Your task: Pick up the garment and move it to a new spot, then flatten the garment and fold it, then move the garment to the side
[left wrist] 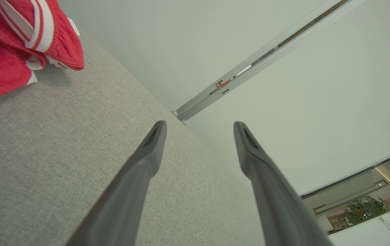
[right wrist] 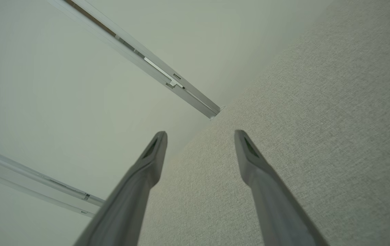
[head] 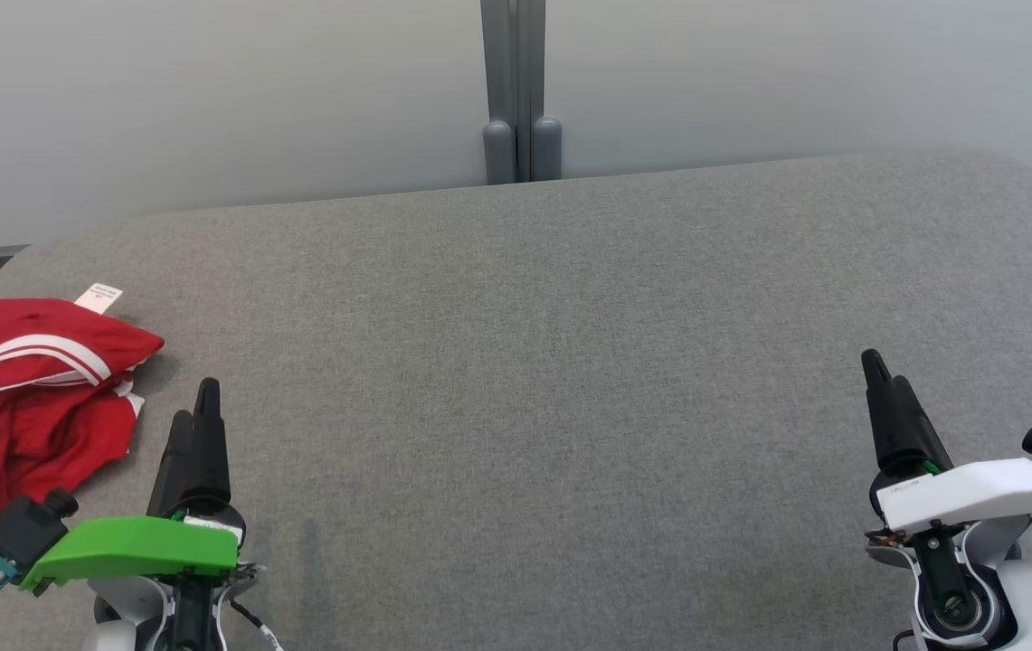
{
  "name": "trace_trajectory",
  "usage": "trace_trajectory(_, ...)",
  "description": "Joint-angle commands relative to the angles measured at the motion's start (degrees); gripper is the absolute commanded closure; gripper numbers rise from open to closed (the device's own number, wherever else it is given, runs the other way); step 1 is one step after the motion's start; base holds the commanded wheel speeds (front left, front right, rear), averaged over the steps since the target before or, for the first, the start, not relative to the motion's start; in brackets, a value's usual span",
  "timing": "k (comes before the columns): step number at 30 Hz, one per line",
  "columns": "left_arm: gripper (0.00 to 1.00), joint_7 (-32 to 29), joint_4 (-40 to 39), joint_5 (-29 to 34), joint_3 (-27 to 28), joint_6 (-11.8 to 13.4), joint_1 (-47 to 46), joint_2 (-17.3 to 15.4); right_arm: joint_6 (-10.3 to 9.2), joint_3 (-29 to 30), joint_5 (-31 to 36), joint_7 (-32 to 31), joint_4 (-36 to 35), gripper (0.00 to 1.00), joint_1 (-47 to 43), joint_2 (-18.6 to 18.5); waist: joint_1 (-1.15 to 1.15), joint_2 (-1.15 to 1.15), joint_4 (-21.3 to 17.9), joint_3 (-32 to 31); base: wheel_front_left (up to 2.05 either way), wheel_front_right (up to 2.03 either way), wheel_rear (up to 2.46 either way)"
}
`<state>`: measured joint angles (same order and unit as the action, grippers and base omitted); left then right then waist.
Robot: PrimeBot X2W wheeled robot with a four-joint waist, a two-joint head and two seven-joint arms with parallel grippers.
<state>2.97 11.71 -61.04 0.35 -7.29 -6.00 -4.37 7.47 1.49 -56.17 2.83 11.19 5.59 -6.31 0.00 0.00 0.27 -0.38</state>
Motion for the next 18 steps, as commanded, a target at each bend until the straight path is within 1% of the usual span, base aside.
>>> trace_trajectory(1,0.00,0.6,-0.6,2.0,-0.2,-0.2,-1.7,-0.8,0.02,-0.3,2.2,0.7,-0.7,0.00,1.7,-0.6,0.00,0.00,0.0,0.0,0.00,0.00,0.00)
trace_trajectory(10,0.00,2.3,0.3,9.9,-1.3,-0.2,-1.3,-1.5,0.02,-1.4,10.8,2.4,-0.2,0.00,1.5,-0.8,0.00,0.00,0.0,-0.2,0.00,0.00,0.00)
trace_trajectory(18,0.00,3.6,1.4,17.0,-1.4,-0.2,-1.0,-1.6,0.03,-2.5,17.2,3.8,0.7,0.00,1.8,-1.1,0.00,0.00,0.0,-0.3,0.00,0.00,0.00)
